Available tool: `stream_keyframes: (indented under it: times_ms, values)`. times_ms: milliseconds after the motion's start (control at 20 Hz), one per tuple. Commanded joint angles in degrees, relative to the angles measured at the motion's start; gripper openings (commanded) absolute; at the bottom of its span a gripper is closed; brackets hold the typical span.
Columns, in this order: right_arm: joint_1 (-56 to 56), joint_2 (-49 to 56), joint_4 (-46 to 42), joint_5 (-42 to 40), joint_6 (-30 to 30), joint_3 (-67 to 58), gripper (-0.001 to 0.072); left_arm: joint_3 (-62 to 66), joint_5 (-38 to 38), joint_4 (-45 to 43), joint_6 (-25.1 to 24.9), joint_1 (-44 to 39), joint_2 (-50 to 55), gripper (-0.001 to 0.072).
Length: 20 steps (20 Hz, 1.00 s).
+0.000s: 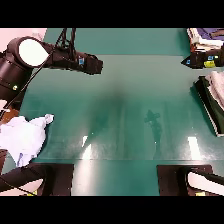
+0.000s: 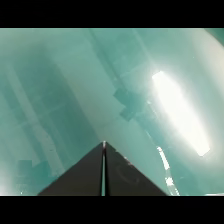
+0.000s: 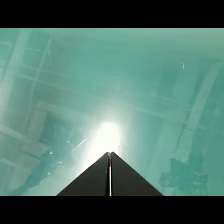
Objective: Fold the shirts.
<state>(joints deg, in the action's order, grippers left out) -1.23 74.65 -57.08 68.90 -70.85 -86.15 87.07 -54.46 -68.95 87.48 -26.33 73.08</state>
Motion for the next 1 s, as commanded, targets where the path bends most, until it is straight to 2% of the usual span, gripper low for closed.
stream_keyframes:
  times_ms: [0, 650, 800, 950]
  values:
    - [0.02, 0.02, 0.07, 0.04, -0.02, -0.04, 0.0015, 0.02, 0.02, 0.02, 0.0, 0.0, 0.0, 0.0023]
    - [0.02, 0.02, 0.02, 3.78, -0.02, -0.02, 0.0015, 0.09, 1.84, 0.7, -0.11, 0.2, -0.02, 0.0023]
    - [0.02, 0.02, 0.07, 4.2, -0.04, -0.02, 0.0015, 0.76, -9.44, -3.85, 0.0, 4.24, -3.34, 0.0022]
    - [-0.11, 0.02, 0.11, 4.17, -0.04, -0.02, 0.0015, -0.81, -21.49, -16.76, -0.02, 10.4, -10.8, 0.0023]
